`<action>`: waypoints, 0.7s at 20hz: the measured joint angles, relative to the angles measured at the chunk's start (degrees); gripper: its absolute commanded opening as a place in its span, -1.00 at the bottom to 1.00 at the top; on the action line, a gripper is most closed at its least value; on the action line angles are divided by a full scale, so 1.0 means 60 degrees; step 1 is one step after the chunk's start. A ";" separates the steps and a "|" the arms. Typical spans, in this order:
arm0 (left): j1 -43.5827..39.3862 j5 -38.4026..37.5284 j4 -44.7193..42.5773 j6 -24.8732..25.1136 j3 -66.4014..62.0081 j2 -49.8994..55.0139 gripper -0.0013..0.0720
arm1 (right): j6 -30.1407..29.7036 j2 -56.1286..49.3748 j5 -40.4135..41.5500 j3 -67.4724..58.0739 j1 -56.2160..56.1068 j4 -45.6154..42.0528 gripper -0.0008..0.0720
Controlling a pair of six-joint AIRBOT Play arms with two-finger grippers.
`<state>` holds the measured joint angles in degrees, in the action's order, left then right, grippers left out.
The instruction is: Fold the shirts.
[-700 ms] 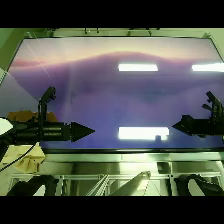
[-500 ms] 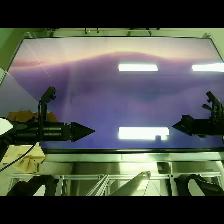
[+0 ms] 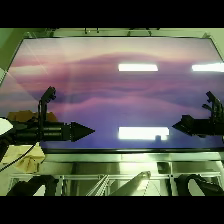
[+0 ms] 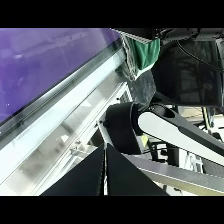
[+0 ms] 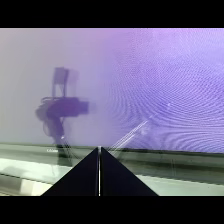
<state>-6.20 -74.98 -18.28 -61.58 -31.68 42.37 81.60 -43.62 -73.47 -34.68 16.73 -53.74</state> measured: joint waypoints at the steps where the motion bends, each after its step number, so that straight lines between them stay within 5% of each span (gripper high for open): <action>1: 0.0000 0.0000 0.0000 0.0000 0.0000 0.0000 -0.88 | 0.0000 0.0000 0.0000 0.0000 0.0000 0.0000 -0.90; 14: 0.0000 0.0353 0.0047 -0.0007 0.0000 0.0000 -0.88 | 0.0113 0.0000 0.0022 0.0000 0.0036 0.0073 -0.90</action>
<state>-6.20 -72.86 -18.00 -61.63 -31.68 42.37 82.28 -43.62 -73.34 -34.68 16.95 -53.30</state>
